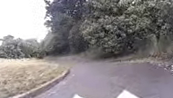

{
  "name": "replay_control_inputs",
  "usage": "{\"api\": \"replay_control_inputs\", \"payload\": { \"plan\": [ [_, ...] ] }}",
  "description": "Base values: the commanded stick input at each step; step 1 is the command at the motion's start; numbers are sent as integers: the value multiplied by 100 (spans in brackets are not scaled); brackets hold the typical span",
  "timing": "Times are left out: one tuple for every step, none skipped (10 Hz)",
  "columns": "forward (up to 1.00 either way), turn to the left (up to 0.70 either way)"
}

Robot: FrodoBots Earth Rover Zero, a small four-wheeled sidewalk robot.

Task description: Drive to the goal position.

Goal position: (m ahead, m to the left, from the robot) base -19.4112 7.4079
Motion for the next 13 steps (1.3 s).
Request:
{"api": "replay_control_inputs", "payload": {
  "plan": [
    [45, 0],
    [45, 0],
    [45, 0],
    [45, 0],
    [45, 0],
    [45, 12],
    [45, 10],
    [45, 3],
    [45, 0],
    [45, 0],
    [45, 0],
    [45, 0],
    [45, 0]
  ]
}}
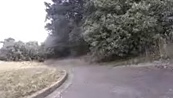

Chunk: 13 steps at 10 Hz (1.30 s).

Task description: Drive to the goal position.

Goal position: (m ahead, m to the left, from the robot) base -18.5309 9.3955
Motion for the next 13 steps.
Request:
{"api": "replay_control_inputs", "payload": {
  "plan": [
    [45, 0],
    [45, 0],
    [45, 0],
    [45, 0],
    [45, 0],
    [45, 0],
    [45, 0],
    [45, 0],
    [45, 0],
    [45, 0],
    [45, 0],
    [45, 0],
    [45, 0]
  ]
}}
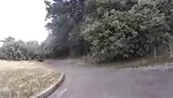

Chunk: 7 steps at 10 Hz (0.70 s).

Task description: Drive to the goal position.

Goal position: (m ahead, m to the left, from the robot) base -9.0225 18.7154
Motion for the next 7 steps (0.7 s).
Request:
{"api": "replay_control_inputs", "payload": {
  "plan": [
    [45, 0],
    [45, 0],
    [45, 0],
    [45, 0],
    [45, 0],
    [45, 0],
    [45, 0]
  ]
}}
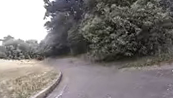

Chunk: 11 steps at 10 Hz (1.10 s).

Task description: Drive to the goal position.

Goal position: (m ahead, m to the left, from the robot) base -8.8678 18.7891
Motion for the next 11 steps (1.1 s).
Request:
{"api": "replay_control_inputs", "payload": {
  "plan": [
    [45, 0],
    [45, 0],
    [45, 0],
    [45, 0],
    [45, 0],
    [45, 0],
    [45, 0],
    [45, 0],
    [45, 0],
    [45, 0],
    [45, 0]
  ]
}}
